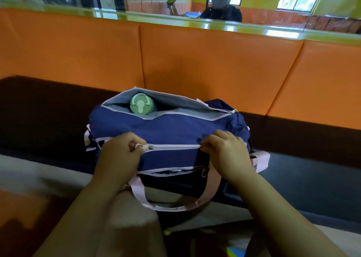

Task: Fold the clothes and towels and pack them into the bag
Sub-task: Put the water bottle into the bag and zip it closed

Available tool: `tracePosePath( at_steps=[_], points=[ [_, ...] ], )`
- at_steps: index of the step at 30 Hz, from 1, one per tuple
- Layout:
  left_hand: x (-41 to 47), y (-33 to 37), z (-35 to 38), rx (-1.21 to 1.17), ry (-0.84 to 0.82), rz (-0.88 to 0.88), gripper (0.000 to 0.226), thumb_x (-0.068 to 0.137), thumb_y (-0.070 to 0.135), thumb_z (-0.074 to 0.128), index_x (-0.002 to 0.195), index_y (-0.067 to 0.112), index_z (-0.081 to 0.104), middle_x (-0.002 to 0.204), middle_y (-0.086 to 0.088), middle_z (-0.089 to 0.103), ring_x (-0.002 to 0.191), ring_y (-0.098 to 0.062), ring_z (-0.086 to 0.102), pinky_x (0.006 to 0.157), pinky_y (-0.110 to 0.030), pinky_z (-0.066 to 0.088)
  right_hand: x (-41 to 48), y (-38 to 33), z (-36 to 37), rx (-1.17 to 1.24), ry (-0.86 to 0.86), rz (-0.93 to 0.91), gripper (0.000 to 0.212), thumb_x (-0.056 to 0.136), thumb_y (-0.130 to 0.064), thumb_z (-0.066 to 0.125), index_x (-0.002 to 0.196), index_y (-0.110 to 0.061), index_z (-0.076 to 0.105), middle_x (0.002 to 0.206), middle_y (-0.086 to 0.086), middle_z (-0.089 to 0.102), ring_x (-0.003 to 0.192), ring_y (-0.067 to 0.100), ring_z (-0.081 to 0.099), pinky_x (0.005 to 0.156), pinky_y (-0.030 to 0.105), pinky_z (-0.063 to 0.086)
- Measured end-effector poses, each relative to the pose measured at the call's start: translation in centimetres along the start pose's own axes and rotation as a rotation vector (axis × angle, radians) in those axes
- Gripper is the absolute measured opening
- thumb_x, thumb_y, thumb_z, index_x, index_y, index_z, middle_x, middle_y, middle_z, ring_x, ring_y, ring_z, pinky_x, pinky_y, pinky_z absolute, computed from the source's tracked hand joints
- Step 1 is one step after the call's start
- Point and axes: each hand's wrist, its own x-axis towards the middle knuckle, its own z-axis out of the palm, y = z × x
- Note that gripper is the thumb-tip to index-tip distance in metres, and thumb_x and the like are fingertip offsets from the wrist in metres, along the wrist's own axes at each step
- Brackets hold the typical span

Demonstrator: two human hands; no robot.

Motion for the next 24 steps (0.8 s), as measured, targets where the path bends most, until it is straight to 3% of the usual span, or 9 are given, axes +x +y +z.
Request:
tracePosePath(
  at_steps=[5,9,12,17,20,24],
  points=[
    [-0.7,-2.4,-2.7,0.052,0.071,-0.054,0.009,0.086,0.013,0.064,0.084,0.021,0.063,0.077,0.017,0.057,0.074,0.004,0.052,0.064,-0.01,0.035,0.4,-2.0,0.0,-0.087,-0.01,0.035,0.012,0.07,-0.015,0.076,0.08,-0.016,0.069,0.078,0.004,0.061,0.073,0.034,0.059,0.061,0.036,0.034],
    [-0.5,-2.7,-3.0,0.052,0.093,0.001,0.01,0.087,0.008,0.06,0.089,0.016,0.066,0.079,0.014,0.057,0.075,0.006,0.052,0.069,-0.008,0.037,1.3,-5.4,0.8,-0.113,-0.065,-0.201,0.034,0.062,-0.027,0.084,0.089,-0.014,0.069,0.081,0.006,0.061,0.071,0.034,0.06,0.057,0.041,0.046],
    [-0.6,-3.2,-3.3,0.055,0.123,0.006,0.009,0.086,0.008,0.061,0.09,0.014,0.068,0.081,0.011,0.06,0.074,0.004,0.053,0.069,-0.008,0.038,1.8,-6.1,1.9,-0.068,-0.044,-0.208,0.023,0.066,-0.023,0.083,0.082,-0.013,0.069,0.076,0.006,0.061,0.068,0.034,0.06,0.056,0.038,0.046],
    [-1.0,-6.0,-5.5,0.118,0.245,-0.148,0.011,0.089,0.017,0.06,0.098,0.017,0.066,0.094,0.005,0.062,0.087,-0.007,0.054,0.082,-0.026,0.044,1.3,-5.2,2.8,0.0,0.008,-0.174,0.014,0.075,-0.017,0.078,0.076,-0.01,0.065,0.072,0.007,0.06,0.062,0.034,0.058,0.053,0.034,0.043],
    [-0.4,-7.9,-6.9,0.092,0.213,-0.291,0.016,0.09,0.023,0.058,0.105,0.023,0.062,0.098,0.011,0.056,0.09,-0.005,0.052,0.079,-0.025,0.041,0.9,-5.3,2.5,0.023,0.02,-0.178,0.013,0.074,-0.013,0.078,0.076,-0.01,0.066,0.072,0.008,0.062,0.062,0.034,0.058,0.052,0.034,0.043],
    [0.2,-8.9,-6.8,0.057,0.229,-0.326,0.016,0.09,0.024,0.059,0.105,0.024,0.061,0.099,0.01,0.055,0.085,-0.002,0.051,0.071,-0.019,0.04,0.6,-5.5,2.1,0.047,0.018,-0.161,0.011,0.074,-0.011,0.078,0.078,-0.01,0.068,0.075,0.007,0.066,0.066,0.032,0.061,0.054,0.034,0.045]
  ],
)
